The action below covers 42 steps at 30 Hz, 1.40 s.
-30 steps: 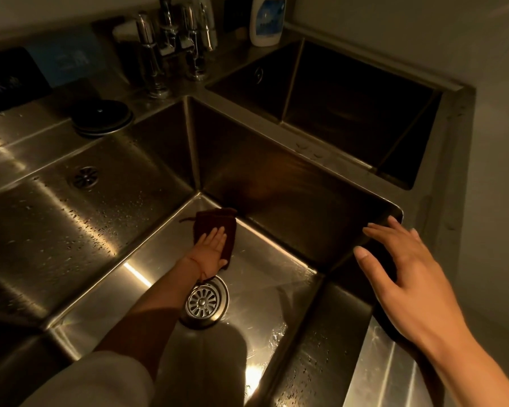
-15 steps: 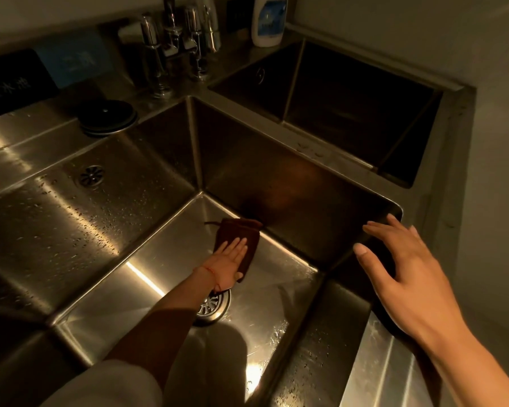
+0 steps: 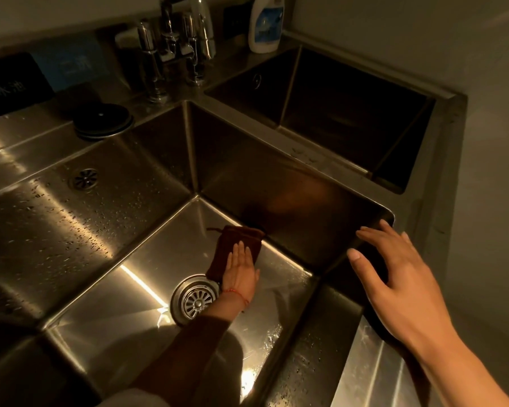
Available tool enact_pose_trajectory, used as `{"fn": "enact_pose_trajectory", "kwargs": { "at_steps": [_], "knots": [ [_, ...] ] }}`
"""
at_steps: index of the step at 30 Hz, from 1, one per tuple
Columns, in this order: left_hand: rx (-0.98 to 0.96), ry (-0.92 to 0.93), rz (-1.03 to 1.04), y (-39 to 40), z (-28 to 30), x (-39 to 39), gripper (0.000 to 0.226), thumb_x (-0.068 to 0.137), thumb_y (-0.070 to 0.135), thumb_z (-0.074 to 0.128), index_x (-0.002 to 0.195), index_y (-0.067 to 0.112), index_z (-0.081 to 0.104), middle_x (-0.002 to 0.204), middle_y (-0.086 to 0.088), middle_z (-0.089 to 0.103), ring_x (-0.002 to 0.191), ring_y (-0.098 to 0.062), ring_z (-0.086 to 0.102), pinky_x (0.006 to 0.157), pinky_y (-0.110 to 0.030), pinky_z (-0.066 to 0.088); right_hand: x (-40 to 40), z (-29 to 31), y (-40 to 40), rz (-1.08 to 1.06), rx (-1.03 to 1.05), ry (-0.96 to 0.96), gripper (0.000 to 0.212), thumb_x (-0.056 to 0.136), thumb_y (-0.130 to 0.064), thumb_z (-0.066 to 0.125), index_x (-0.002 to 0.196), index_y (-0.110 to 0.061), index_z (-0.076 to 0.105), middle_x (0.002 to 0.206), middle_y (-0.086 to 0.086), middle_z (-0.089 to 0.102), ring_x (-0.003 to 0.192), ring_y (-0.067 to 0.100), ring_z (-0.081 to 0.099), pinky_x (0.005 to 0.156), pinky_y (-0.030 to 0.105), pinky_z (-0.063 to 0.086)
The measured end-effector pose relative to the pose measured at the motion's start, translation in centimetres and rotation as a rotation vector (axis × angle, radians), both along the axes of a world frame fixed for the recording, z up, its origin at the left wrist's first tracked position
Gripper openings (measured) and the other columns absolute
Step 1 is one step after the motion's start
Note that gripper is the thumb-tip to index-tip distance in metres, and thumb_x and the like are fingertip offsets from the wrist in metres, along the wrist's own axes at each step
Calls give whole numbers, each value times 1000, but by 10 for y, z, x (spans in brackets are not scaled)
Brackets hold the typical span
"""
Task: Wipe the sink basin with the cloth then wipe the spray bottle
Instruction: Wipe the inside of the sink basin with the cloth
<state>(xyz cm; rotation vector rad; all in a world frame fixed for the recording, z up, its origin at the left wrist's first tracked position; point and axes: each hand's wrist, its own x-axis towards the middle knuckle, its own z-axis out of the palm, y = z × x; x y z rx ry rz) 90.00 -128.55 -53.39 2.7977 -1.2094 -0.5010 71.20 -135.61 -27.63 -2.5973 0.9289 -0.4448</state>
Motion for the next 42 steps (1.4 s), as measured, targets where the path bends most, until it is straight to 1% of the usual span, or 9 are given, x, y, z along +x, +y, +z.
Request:
{"fn": "enact_pose_trajectory", "kwargs": {
  "at_steps": [2, 6, 10, 17, 24, 31, 34, 38, 42],
  "knots": [
    [47, 2, 20, -6, -3, -2, 64, 104, 28, 29, 151, -3, -2, 159, -23, -6, 149, -32, -4, 121, -39, 1, 0, 0, 0, 0, 7, -1, 60, 81, -57, 30, 127, -24, 50, 136, -5, 49, 134, 0, 19, 111, 25, 9],
    [80, -50, -52, -6, -9, 2, 64, 99, 4, 33, 151, -3, -5, 159, -23, -9, 148, -35, -7, 121, -41, 1, -1, 1, -2, 0, 9, -4, 58, 82, -56, 32, 127, -25, 50, 136, -6, 49, 135, 1, 20, 112, 26, 10],
    [43, -77, -127, -2, -16, 3, 66, 100, 8, 34, 151, 0, -5, 159, -21, -10, 148, -33, -8, 121, -39, -1, -1, 0, -3, 9, 1, -13, 55, 83, -53, 35, 127, -23, 50, 134, -5, 50, 133, 0, 21, 113, 27, 10],
    [-2, -63, -315, 2, -21, 2, 68, 97, 3, 36, 153, 5, -2, 161, -14, -9, 149, -26, -8, 121, -34, -4, -2, -2, -2, 2, -12, -5, 53, 89, -56, 36, 127, -23, 50, 134, -5, 51, 132, -1, 19, 112, 26, 10],
    [0, -33, -452, 2, -16, -1, 67, 97, 6, 35, 154, 9, 1, 162, -10, -8, 150, -22, -7, 121, -32, -4, -1, -1, -1, 4, -22, -9, 54, 85, -52, 34, 126, -22, 51, 133, -3, 52, 130, -2, 19, 111, 26, 10],
    [14, -12, -618, 0, -10, -12, 65, 98, 8, 36, 154, 14, 5, 162, -6, -6, 150, -19, -6, 121, -32, -2, -2, -1, -2, 6, -29, -5, 52, 90, -55, 36, 127, -20, 51, 135, -2, 51, 133, 1, 21, 112, 27, 11],
    [30, -17, -691, -1, -7, -12, 65, 97, 5, 36, 154, 16, 7, 162, -4, -4, 150, -18, -5, 122, -34, 0, -1, -1, -1, 7, -21, -9, 55, 85, -53, 35, 126, -20, 51, 134, -1, 52, 132, 2, 21, 112, 28, 11],
    [76, -43, -799, -1, -2, -11, 66, 97, 1, 37, 154, 18, 10, 163, 1, -1, 150, -19, -3, 122, -37, 2, -2, -1, -1, 1, -17, -19, 54, 88, -54, 35, 125, -20, 52, 133, -1, 53, 132, 2, 21, 112, 28, 11],
    [113, -61, -770, -1, 1, -12, 64, 98, 2, 36, 154, 22, 11, 163, 3, -2, 150, -19, -3, 122, -40, 3, -1, 0, 0, -6, -3, -25, 57, 83, -52, 33, 125, -20, 52, 133, 0, 52, 131, 0, 21, 112, 27, 11]
  ]
}}
